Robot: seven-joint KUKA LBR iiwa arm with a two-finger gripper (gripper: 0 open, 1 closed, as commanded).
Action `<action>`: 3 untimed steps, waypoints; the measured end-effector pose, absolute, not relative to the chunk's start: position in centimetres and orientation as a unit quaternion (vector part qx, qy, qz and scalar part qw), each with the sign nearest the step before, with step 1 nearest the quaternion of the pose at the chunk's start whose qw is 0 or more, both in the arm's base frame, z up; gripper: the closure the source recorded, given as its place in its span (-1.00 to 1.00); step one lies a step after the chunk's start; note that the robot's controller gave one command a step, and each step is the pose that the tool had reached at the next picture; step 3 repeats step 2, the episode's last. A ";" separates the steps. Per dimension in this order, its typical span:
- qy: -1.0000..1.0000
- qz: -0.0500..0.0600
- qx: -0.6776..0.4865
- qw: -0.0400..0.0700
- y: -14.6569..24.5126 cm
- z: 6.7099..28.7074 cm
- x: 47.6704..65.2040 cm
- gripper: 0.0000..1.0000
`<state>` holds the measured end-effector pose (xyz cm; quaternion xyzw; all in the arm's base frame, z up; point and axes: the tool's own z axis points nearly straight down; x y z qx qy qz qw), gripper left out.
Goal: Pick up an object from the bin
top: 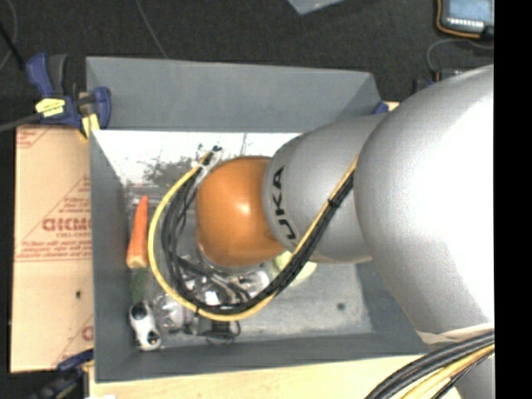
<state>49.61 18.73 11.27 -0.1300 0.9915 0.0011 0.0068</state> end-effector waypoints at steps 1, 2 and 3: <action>0.991 0.001 -0.130 0.007 18.7 11.3 49.6 1.00; 0.992 0.001 -0.130 0.007 18.7 11.4 49.6 1.00; 0.992 0.001 -0.130 0.007 18.7 11.4 49.6 1.00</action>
Offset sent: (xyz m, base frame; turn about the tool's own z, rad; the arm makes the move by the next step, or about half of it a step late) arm 0.0077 0.0091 0.0739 0.0127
